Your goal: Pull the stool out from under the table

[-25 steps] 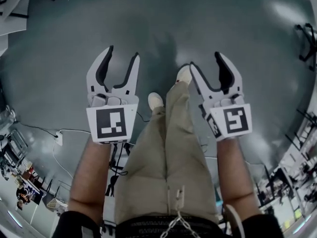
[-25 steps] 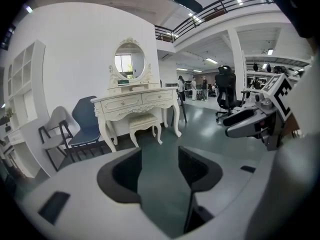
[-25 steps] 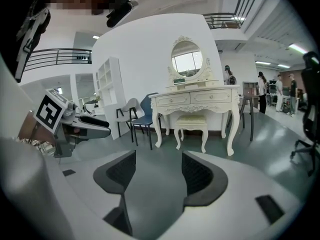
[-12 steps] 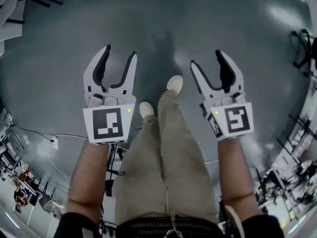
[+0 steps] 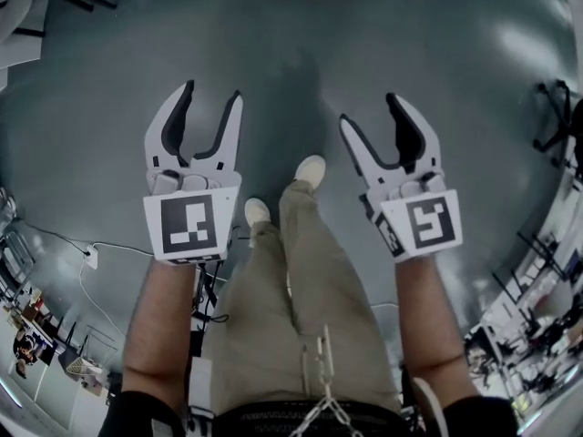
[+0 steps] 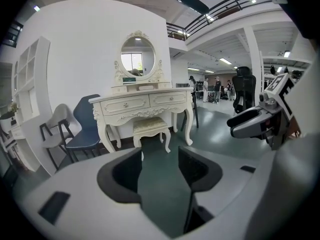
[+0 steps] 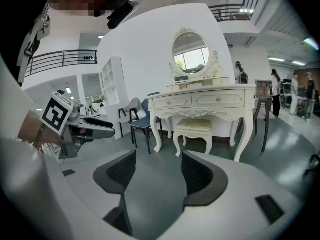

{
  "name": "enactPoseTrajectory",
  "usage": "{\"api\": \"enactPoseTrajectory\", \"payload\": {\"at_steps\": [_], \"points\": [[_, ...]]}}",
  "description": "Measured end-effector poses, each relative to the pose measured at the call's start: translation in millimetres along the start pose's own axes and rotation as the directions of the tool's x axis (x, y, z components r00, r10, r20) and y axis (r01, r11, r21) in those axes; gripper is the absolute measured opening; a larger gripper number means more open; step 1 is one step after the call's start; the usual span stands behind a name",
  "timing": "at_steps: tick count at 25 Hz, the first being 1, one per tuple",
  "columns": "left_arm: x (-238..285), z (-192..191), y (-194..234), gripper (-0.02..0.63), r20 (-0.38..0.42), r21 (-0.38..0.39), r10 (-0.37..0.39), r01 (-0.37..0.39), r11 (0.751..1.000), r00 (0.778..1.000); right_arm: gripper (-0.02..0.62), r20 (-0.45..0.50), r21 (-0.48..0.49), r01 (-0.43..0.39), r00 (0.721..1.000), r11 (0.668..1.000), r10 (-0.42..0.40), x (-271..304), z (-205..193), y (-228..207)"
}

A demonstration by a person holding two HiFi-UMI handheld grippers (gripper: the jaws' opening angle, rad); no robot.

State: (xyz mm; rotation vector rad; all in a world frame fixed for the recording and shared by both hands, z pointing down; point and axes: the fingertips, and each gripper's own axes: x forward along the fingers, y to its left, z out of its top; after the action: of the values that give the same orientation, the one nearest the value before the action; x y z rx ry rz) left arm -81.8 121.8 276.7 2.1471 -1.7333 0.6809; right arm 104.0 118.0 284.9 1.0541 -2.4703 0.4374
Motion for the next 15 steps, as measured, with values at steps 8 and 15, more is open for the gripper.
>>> {"api": "enactPoseTrajectory", "payload": {"at_steps": [8,15], "points": [[19.4,13.3,-3.2,0.216,0.014,-0.044,0.021,-0.020,0.999,1.000,0.264,-0.032,-0.038,-0.048,0.998,0.998,0.046,7.9,-2.1,-18.8],[32.9,-3.0,-7.3,0.216,-0.011,-0.028,-0.024,0.023,0.999,1.000,0.264,-0.044,0.027,-0.013,0.999,1.000,0.015,17.7,-7.2,-23.5]]}}
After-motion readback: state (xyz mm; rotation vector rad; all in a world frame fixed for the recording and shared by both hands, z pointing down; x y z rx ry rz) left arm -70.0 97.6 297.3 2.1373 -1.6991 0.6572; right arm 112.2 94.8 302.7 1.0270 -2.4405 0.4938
